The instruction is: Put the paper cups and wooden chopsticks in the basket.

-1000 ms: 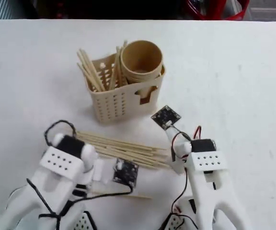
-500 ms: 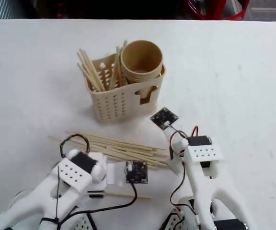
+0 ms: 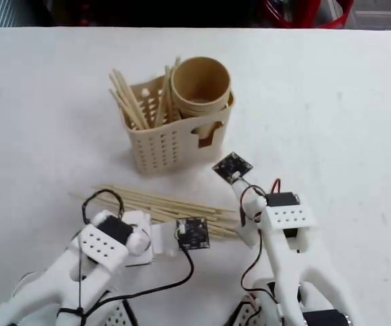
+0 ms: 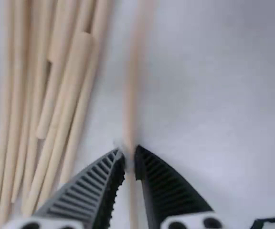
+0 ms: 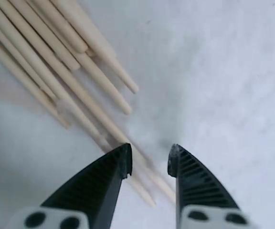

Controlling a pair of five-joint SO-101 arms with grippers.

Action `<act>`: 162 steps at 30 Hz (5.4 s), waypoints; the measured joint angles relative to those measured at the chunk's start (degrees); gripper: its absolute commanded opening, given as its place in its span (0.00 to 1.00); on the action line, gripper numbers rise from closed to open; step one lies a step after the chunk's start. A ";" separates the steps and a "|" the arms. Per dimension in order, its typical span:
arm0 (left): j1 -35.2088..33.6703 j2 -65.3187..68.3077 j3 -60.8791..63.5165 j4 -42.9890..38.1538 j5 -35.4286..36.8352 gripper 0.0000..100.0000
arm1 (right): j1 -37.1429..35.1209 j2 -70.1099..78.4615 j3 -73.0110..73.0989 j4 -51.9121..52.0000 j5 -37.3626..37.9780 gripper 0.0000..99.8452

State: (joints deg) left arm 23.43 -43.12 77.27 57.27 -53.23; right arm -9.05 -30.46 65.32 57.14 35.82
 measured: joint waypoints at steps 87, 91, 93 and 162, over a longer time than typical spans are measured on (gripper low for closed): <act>-44.13 20.57 -54.51 -4.13 70.51 0.11 | -1.41 0.53 -8.62 2.29 -0.18 0.14; -44.66 34.81 -57.93 -0.70 68.48 0.11 | -7.12 0.62 -19.16 11.69 -1.85 0.14; -45.01 40.88 -59.60 0.35 66.64 0.11 | -11.43 0.62 -24.26 15.21 -2.37 0.14; -50.73 59.34 -66.99 -0.09 67.87 0.11 | -30.95 -11.96 -28.75 1.67 -2.20 0.02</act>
State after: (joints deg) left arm -27.30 16.22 10.29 57.19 14.64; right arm -40.00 -42.42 36.57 58.81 33.63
